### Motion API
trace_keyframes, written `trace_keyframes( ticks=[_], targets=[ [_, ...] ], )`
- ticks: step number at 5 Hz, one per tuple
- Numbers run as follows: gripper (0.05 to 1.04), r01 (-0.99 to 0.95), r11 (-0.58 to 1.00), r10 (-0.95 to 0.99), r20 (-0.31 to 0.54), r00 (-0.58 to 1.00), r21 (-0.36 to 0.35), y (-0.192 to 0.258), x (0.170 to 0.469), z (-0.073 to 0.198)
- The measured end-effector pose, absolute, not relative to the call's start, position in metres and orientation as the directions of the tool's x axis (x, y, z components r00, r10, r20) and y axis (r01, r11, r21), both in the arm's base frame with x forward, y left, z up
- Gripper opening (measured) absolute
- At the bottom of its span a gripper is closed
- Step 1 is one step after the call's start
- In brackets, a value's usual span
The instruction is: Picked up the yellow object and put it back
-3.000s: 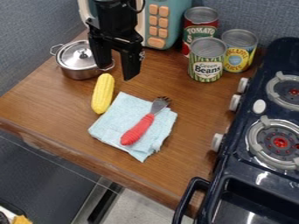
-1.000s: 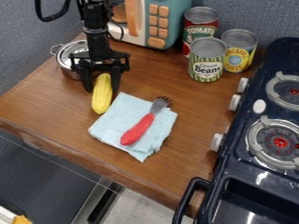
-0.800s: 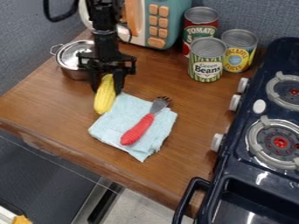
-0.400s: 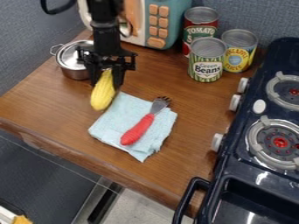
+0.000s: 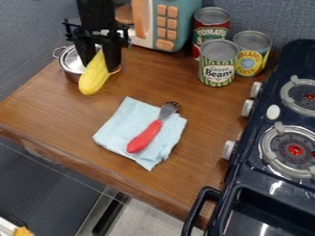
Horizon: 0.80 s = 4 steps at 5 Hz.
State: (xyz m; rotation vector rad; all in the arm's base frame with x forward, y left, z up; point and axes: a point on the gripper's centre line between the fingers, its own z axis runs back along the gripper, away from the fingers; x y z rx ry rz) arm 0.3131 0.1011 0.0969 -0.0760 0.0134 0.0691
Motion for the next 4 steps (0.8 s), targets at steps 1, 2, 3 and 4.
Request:
trace_keyframes(
  ticks=[1,2,3,4],
  targets=[
    [0.586,-0.003,0.997,0.001,-0.030,1.000,-0.082,0.099,0.311,0.098],
    [0.586,-0.147,0.988,0.146,0.040,0.988,0.038,0.095,0.316,0.098],
    [0.586,-0.346,0.930,0.338,0.081,0.938,0.124,0.096,0.317,0.097],
    [0.586,-0.523,0.842,0.510,0.120,0.852,0.135,0.095,0.313,0.087]
  ],
)
